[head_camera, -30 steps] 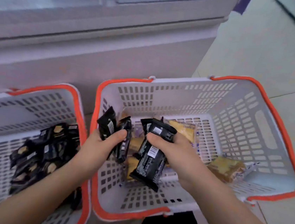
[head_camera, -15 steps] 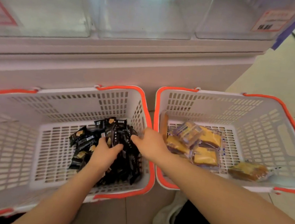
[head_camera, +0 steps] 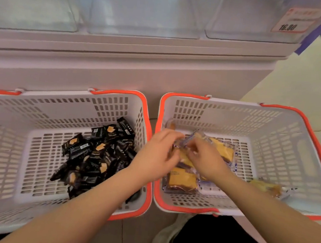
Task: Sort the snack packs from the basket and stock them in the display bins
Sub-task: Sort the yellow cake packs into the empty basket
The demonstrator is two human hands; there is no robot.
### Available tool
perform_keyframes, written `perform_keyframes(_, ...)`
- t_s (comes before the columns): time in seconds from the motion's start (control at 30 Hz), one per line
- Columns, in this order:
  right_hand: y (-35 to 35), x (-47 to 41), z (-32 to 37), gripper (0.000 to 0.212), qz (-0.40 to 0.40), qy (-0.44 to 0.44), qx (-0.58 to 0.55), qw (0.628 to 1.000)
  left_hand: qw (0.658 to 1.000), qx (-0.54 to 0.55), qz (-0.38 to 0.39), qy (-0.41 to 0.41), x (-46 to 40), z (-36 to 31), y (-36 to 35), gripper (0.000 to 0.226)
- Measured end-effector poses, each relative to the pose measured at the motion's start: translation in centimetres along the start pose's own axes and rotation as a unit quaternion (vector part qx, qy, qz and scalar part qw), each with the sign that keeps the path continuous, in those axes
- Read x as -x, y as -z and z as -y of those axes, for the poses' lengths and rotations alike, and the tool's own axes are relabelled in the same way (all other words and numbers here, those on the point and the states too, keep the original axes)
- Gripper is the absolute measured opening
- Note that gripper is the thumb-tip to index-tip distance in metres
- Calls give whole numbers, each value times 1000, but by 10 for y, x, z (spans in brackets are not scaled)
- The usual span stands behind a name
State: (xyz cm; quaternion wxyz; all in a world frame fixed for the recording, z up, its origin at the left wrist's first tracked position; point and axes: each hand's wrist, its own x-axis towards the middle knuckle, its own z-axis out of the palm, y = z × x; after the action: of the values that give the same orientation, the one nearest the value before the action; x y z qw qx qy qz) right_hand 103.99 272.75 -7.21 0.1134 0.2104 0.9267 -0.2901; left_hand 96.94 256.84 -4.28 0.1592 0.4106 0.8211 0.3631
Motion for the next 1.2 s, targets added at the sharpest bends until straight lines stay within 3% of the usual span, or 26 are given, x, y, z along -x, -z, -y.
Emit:
perform_keyframes(0.17, -14, -16, -105, 24, 71, -160, 60, 983, 972, -144, 170, 71, -57, -2, -54, 35)
perform_keyframes(0.3, -39, -43, -124, 38, 80, -68, 36, 994, 930, -216, 263, 139, -93, 15, -83, 30)
perform_keyframes(0.43, -70, -75, -117, 76, 89, 76, 171, 978, 884, -319, 312, 141, -118, 36, -109, 32)
perform_keyframes(0.53, -87, -87, -116, 85, 105, 73, 267, 955, 831, -425, 345, 98, -127, 49, -121, 40)
perform_keyframes(0.63, -77, -86, -123, 78, 74, 50, 318, 944, 807, -444, 382, 74, -129, 61, -132, 42)
perform_keyframes(0.7, -57, -85, -133, 60, 30, 28, 305, 952, 814, -411, 405, 70, -127, 67, -142, 45)
perform_keyframes(0.8, -21, -83, -159, 40, -76, -32, 191, 978, 840, -356, 401, 85, -125, 76, -164, 68)
perform_keyframes(0.9, 1, -75, -182, 35, -179, -85, 29, 980, 845, -370, 382, 52, -121, 82, -183, 82)
perform_keyframes(1.0, -1, -64, -195, 34, -216, -102, -47, 970, 864, -368, 342, 16, -119, 93, -190, 87)
perform_keyframes(1.13, -12, -61, -194, 30, -270, -155, -125, 942, 882, -330, 334, 47, -131, 96, -185, 69)
perform_keyframes(1.2, -12, -62, -190, 29, -300, -183, -166, 921, 895, -306, 308, 100, -141, 95, -179, 53)
